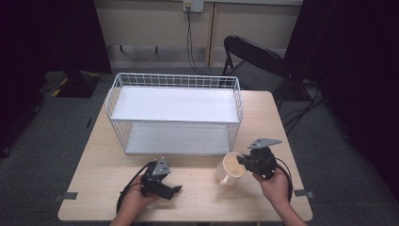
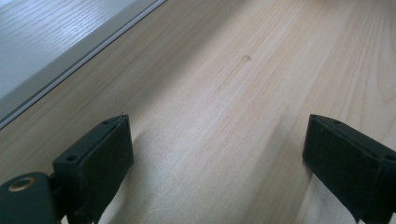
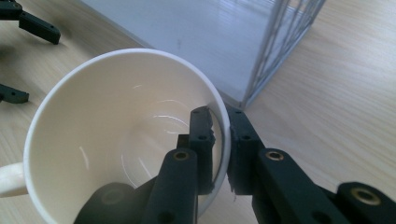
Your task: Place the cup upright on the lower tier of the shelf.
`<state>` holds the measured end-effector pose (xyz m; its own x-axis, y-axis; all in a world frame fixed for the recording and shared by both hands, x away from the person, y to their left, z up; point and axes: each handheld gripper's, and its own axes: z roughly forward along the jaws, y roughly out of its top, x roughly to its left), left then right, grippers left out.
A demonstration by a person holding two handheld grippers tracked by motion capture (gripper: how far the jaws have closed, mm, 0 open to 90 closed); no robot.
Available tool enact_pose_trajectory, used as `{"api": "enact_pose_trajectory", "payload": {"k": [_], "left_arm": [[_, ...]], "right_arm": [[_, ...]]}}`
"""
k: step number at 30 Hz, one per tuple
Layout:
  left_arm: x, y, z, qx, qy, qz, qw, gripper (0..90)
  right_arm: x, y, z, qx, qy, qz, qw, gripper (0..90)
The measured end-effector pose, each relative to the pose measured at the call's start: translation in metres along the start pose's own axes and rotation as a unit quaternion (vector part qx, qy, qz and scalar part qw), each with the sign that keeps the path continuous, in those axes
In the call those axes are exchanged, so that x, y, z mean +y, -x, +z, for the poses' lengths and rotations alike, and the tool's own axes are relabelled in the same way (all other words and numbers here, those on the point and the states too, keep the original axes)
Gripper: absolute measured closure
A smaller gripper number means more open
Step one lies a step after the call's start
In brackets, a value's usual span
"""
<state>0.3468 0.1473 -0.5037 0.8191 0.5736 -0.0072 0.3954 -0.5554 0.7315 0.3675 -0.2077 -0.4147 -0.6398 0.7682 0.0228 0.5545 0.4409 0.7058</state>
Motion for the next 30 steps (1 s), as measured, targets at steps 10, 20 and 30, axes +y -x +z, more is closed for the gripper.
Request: {"api": "enact_pose_trajectory", "payload": {"k": [10, 20, 30], "left_arm": [[0.000, 0.000, 0.000, 0.000, 0.000, 0.000, 1.0000, 8.1], [0.000, 0.000, 0.000, 0.000, 0.000, 0.000, 1.0000, 8.1], [0.000, 0.000, 0.000, 0.000, 0.000, 0.000, 1.0000, 8.1]], "right_arm": [[0.016, -0.013, 0.013, -0.010, 0.001, -0.008, 0.9999, 83.0], [0.031, -0.022, 0.023, -0.015, 0.001, -0.017, 0.9997, 83.0], [0.040, -0.029, 0.030, -0.023, 0.005, -0.020, 0.9995, 83.1]]}}
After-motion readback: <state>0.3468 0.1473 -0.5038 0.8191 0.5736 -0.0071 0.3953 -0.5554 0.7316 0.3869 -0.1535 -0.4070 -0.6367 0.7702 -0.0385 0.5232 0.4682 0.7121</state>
